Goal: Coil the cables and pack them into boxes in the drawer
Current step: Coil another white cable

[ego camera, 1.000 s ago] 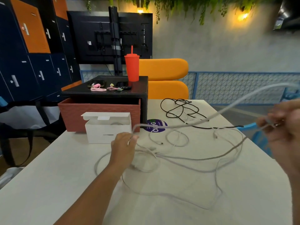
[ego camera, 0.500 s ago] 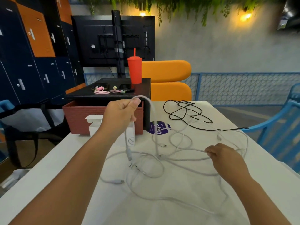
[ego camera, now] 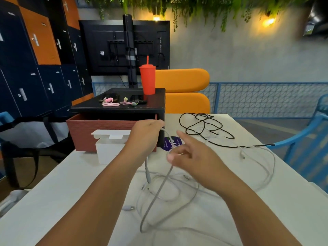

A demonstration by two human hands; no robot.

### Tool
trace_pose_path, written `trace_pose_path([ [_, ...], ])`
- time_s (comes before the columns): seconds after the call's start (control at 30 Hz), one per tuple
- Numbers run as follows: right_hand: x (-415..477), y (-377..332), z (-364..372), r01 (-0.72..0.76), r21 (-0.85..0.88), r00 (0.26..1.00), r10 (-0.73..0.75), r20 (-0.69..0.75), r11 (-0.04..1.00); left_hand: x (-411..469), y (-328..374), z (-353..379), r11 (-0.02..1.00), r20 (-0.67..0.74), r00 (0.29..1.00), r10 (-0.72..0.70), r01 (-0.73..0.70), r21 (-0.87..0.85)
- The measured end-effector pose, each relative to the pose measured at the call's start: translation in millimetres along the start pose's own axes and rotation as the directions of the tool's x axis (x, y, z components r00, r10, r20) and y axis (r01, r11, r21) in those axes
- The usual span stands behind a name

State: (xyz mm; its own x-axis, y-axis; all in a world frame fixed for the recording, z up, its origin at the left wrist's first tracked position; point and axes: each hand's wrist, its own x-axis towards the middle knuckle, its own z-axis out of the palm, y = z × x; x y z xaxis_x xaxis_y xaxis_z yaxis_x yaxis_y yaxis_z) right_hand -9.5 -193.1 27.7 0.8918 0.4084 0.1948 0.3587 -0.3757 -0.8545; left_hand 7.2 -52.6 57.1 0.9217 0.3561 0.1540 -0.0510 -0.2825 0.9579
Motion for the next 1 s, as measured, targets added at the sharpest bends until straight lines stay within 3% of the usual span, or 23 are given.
trace_pose_path([
  [0.13,21,13,8,-0.003,-0.319,0.972,-0.072,-0.224,0.948,2,0,-2,0.981,0.051,0.985,0.162,-0.156,-0.112],
  [0.23,34,22,-8,-0.083,-0.365,0.965,-0.017,-0.263,0.927,6,1,-7,0.949,0.128,0.969,0.211,-0.172,-0.266],
  [0.33,45,20,-44,-0.186,-0.475,0.921,-0.016,-0.389,0.860,10,-4,-11,0.948,0.170,0.958,0.230,-0.181,-0.263],
  [0.43,61,11,-78,-0.218,-0.534,0.748,-0.212,-0.629,0.817,14,-14,-10,0.969,0.203,0.954,0.220,-0.191,-0.155],
  [0.5,70,0,-84,-0.068,-0.520,0.583,-0.389,-0.713,0.851,18,-19,-5,0.979,0.227,0.952,0.204,-0.197,-0.054],
  [0.57,81,-6,-78,0.076,-0.644,0.476,-0.595,-0.647,0.761,22,-22,1,0.986,0.227,0.960,0.164,-0.165,-0.014],
  [0.6,87,-6,-75,0.125,-0.699,0.476,-0.661,-0.580,0.704,23,-22,2,0.990,0.227,0.963,0.144,-0.137,-0.043],
  [0.63,94,-3,-72,0.164,-0.727,0.498,-0.692,-0.522,0.667,25,-22,1,0.988,0.233,0.964,0.127,-0.101,-0.119],
  [0.7,103,1,-61,0.196,-0.670,0.651,-0.606,-0.457,0.716,29,-19,-2,0.920,0.240,0.962,0.128,-0.025,-0.390],
  [0.8,109,20,-38,0.022,-0.491,0.936,-0.190,-0.295,0.871,36,-13,-11,0.688,0.209,0.956,0.205,0.011,-0.726],
  [0.87,108,36,-21,-0.023,-0.353,0.981,-0.046,-0.187,0.935,40,-11,-11,0.604,0.189,0.946,0.262,-0.008,-0.797],
  [1.0,105,48,-8,0.092,-0.221,0.992,-0.108,-0.058,0.971,46,-11,-1,0.584,0.167,0.935,0.314,-0.052,-0.810],
])
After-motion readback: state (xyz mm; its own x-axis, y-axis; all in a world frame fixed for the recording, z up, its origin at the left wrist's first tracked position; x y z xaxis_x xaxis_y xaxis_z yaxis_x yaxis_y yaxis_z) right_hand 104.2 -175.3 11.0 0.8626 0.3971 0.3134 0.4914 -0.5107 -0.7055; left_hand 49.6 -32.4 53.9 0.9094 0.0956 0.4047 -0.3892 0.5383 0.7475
